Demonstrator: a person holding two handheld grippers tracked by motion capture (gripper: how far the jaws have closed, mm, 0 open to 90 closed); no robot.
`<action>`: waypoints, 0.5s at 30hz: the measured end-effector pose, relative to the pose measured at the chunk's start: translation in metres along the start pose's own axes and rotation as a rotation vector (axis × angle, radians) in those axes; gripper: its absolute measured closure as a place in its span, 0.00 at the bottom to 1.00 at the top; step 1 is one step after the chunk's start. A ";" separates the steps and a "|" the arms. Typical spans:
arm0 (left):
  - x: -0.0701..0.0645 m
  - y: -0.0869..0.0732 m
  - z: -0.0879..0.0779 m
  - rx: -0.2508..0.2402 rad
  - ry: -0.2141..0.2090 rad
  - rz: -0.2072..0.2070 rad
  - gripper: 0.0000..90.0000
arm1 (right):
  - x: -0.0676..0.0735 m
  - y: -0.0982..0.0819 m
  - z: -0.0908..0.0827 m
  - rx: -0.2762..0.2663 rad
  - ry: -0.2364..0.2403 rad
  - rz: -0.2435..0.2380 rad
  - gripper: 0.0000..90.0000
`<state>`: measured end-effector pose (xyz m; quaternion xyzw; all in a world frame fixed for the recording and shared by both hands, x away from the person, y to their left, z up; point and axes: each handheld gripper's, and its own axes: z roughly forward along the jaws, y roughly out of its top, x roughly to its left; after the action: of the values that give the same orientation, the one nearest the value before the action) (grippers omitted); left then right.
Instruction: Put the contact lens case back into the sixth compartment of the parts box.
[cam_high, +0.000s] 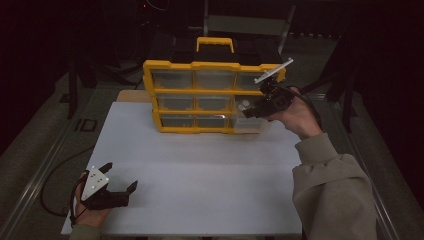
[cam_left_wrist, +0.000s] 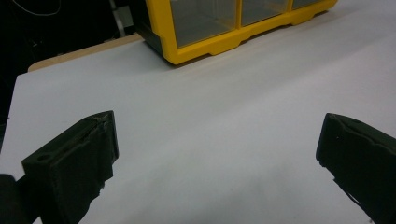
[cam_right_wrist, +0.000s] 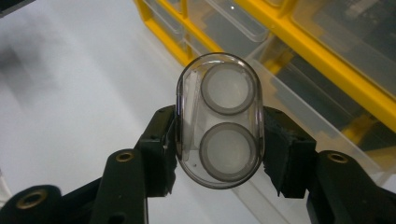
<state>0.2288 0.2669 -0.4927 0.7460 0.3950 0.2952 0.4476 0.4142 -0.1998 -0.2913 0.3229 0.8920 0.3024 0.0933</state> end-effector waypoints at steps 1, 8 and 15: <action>0.000 0.000 0.000 0.000 0.000 0.000 0.00 | -0.001 0.000 0.000 -0.001 -0.003 0.003 0.55; 0.000 0.000 0.000 0.002 -0.001 0.001 0.00 | -0.010 0.001 0.002 0.000 -0.025 0.026 0.55; 0.000 0.000 0.000 0.004 -0.002 0.003 0.00 | -0.019 0.000 0.005 0.011 -0.034 0.053 0.55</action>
<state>0.2291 0.2667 -0.4929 0.7478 0.3942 0.2941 0.4460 0.4305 -0.2092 -0.2953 0.3519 0.8831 0.2943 0.0985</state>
